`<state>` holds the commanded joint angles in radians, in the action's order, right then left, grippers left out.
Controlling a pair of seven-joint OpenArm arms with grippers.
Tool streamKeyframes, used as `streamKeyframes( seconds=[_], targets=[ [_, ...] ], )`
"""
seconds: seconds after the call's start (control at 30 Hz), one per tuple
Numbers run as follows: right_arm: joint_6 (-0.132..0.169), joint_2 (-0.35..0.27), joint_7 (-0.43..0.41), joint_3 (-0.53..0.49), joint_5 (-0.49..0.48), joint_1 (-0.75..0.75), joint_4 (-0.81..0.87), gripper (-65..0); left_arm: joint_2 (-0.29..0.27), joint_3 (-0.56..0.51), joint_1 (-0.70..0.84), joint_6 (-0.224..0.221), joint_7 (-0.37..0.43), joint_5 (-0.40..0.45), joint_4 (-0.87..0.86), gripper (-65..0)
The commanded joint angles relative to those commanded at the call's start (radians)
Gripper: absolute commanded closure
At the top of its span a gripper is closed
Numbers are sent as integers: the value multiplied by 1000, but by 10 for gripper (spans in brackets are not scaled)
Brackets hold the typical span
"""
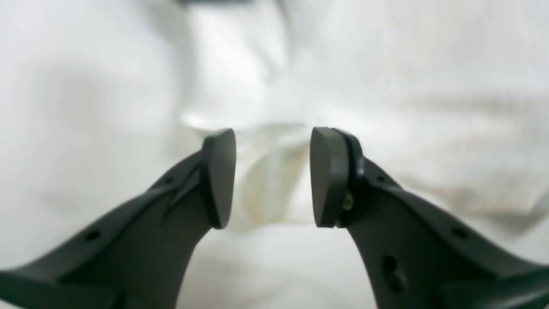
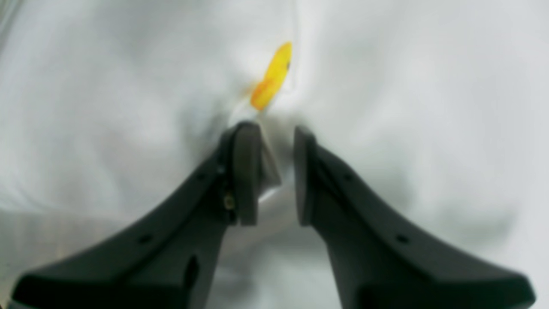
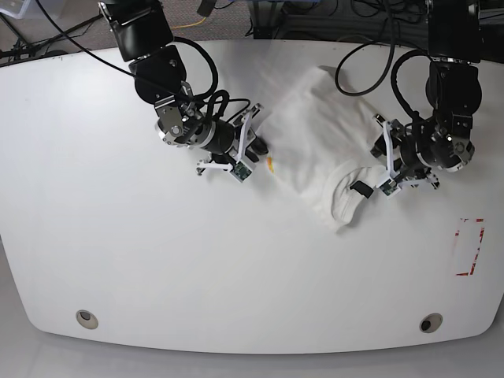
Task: Fold the T-shirt properly
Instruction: 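Drag the folded shirt with the left gripper toward the table edge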
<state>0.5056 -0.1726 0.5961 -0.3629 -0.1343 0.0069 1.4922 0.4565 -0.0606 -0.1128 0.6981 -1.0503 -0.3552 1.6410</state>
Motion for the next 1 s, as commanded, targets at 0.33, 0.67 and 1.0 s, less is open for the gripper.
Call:
streamKeyframes(
  seconds=[0.33,0.67,1.0],
  targets=[
    [-9,38,3,-242,0,-31,54,-125,57,2,-43,0,-6,-3,69,-256],
    [-9,153,25,-365,0,17,11,-130,63,176,97,0,-6,-2,241,-258],
    [-2,140,84,-315,-5,31,77,-124,-91,296,244,0,-6,-2,275,-278]
  ],
)
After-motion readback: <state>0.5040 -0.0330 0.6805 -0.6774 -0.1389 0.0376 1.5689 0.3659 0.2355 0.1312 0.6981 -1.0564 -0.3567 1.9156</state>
